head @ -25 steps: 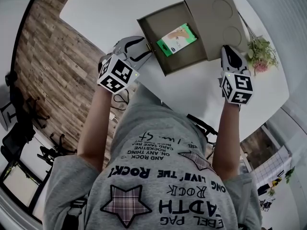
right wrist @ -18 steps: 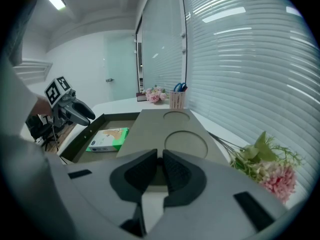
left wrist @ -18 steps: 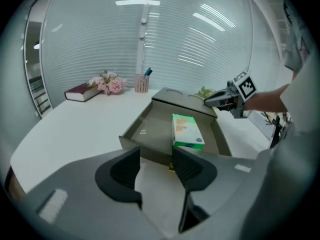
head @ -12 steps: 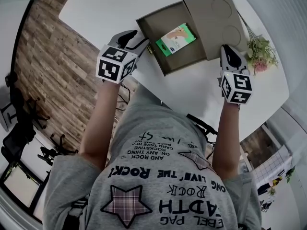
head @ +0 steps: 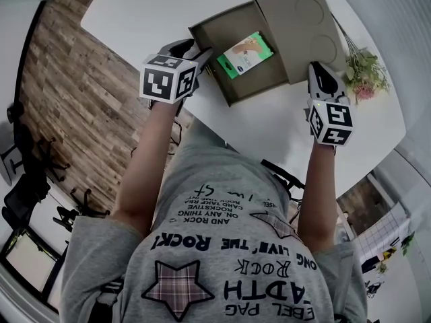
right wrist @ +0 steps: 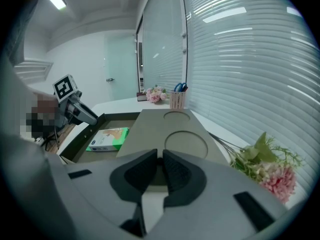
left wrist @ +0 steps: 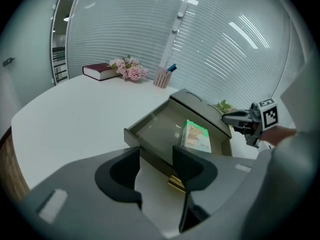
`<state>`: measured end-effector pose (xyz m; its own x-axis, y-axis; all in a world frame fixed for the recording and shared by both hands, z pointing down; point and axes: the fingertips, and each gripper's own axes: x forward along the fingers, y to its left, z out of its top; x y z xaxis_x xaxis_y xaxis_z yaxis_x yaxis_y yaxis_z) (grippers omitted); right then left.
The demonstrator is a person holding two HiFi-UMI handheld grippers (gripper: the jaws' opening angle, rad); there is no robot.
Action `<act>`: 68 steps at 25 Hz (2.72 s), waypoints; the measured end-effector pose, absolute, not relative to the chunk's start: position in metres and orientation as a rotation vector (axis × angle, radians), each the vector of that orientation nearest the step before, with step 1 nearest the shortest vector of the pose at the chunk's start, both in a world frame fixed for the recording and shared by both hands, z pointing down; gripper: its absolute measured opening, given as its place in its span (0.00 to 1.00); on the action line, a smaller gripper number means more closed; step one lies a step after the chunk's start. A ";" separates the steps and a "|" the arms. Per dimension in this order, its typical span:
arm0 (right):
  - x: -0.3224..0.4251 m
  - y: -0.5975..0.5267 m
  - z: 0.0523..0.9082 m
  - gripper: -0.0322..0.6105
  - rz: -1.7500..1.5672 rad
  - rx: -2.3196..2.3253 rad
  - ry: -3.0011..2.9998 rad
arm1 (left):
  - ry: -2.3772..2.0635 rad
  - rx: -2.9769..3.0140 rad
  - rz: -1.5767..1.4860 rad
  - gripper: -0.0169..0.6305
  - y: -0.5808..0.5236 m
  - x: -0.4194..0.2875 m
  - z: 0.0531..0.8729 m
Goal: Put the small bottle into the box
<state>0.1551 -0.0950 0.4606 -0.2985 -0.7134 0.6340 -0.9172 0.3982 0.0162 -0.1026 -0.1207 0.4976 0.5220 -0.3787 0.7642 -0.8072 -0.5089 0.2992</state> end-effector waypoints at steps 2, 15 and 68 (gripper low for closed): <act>0.155 -0.095 0.461 0.11 0.475 1.381 -2.101 | -0.969 2.080 0.824 0.33 -0.123 -0.102 0.501; 0.155 -0.096 0.461 0.11 0.463 1.366 -2.097 | -1.027 1.998 0.931 0.34 -0.129 -0.104 0.506; 0.155 -0.094 0.460 0.11 0.466 1.363 -2.096 | -0.532 2.503 1.199 0.34 -0.072 -0.094 0.493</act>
<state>0.1547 -0.0937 0.4596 -0.3017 -0.7033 0.6437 -0.9099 0.4140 0.0259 -0.0938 -0.0720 0.4932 0.5799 -0.1935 0.7914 -0.4570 -0.8814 0.1193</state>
